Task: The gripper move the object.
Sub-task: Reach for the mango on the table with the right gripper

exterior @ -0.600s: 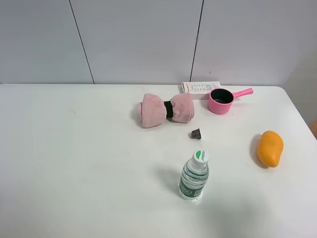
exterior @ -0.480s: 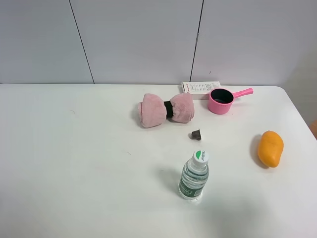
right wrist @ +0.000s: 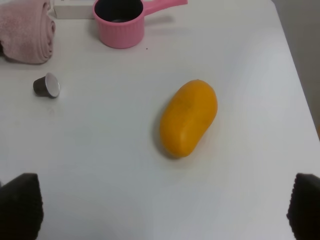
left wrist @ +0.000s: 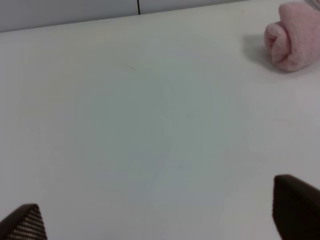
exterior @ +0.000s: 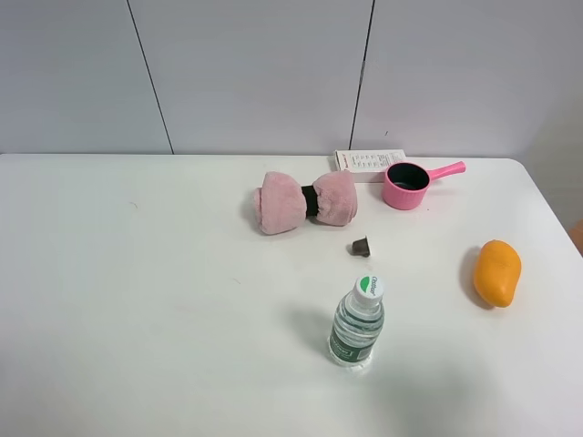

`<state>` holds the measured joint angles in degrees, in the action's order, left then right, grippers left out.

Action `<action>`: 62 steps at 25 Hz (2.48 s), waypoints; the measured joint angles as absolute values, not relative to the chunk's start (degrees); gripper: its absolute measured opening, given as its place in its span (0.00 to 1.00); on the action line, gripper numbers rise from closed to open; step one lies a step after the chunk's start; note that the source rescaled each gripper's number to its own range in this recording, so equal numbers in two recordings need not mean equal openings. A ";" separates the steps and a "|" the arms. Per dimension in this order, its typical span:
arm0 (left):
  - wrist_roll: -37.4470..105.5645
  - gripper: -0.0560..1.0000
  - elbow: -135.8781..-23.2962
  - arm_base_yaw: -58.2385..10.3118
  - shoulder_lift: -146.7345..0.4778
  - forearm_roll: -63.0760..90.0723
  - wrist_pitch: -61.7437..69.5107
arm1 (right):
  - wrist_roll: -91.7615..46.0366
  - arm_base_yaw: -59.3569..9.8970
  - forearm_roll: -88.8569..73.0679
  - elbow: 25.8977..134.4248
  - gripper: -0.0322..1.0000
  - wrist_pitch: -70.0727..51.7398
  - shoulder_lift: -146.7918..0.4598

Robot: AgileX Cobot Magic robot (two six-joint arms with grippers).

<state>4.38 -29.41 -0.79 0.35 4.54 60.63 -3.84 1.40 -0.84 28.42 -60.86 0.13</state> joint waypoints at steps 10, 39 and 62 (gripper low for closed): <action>4.38 1.00 -29.41 -0.79 0.35 4.54 60.63 | -4.98 1.40 -1.03 29.39 1.00 -60.28 -15.79; 4.38 1.00 -29.41 -0.79 0.35 4.54 60.63 | -2.93 7.48 -0.62 43.29 0.85 -38.92 -68.12; 4.38 1.00 -29.41 -0.79 0.35 4.54 60.63 | -3.95 12.16 -5.12 34.36 0.55 -7.17 -94.36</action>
